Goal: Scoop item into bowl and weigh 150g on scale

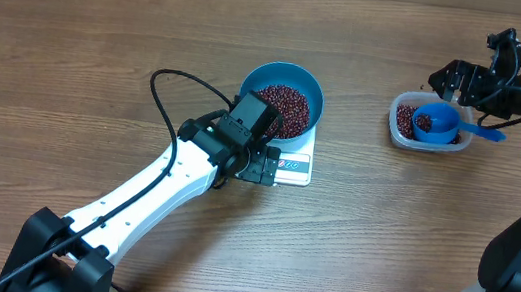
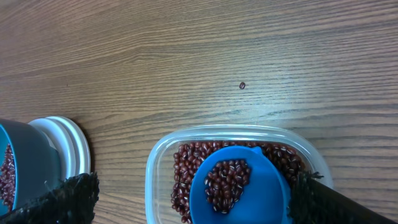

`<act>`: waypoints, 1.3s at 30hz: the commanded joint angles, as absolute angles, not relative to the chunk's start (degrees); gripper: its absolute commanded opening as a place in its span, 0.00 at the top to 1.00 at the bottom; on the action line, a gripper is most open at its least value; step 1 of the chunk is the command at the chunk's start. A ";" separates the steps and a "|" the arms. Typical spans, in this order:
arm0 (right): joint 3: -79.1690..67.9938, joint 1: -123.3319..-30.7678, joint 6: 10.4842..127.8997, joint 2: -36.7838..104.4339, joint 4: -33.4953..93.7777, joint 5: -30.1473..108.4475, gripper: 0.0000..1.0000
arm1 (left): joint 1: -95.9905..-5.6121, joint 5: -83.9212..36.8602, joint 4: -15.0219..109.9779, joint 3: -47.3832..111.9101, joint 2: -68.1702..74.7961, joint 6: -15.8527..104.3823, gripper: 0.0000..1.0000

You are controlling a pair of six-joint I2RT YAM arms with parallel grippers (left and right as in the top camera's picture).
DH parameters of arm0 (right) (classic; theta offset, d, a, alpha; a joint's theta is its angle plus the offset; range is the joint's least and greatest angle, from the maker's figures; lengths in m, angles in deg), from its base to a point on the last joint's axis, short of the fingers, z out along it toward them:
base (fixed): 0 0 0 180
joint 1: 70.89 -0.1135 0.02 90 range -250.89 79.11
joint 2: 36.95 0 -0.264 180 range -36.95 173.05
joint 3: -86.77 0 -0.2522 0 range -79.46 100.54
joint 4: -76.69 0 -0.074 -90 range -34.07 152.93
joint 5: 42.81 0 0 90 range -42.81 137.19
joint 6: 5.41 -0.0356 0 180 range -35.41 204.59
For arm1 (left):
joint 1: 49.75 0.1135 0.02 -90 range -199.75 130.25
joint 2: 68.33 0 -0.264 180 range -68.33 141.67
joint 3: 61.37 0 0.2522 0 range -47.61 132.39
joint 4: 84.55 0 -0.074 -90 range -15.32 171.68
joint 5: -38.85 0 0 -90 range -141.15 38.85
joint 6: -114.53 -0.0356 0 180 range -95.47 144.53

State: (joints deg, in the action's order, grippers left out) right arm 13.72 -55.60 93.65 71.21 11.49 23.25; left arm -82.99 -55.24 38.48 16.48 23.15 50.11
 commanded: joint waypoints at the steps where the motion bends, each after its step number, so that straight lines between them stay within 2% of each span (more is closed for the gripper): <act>1: 13.15 -55.51 94.09 69.70 11.81 23.36 0.00 | -82.77 -54.96 38.64 16.18 22.67 50.92 0.01; 31: 13.15 -55.07 94.09 69.75 11.81 24.21 0.00 | -82.77 -54.96 38.66 16.18 22.67 50.92 0.01; 39: 13.15 -58.07 94.11 61.90 11.81 24.21 0.00 | -82.77 -54.96 38.64 16.18 22.67 50.92 0.00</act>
State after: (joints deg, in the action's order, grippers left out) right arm 13.05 -56.38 93.65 69.07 11.40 24.15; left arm -82.99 -55.24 38.48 16.48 23.15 50.11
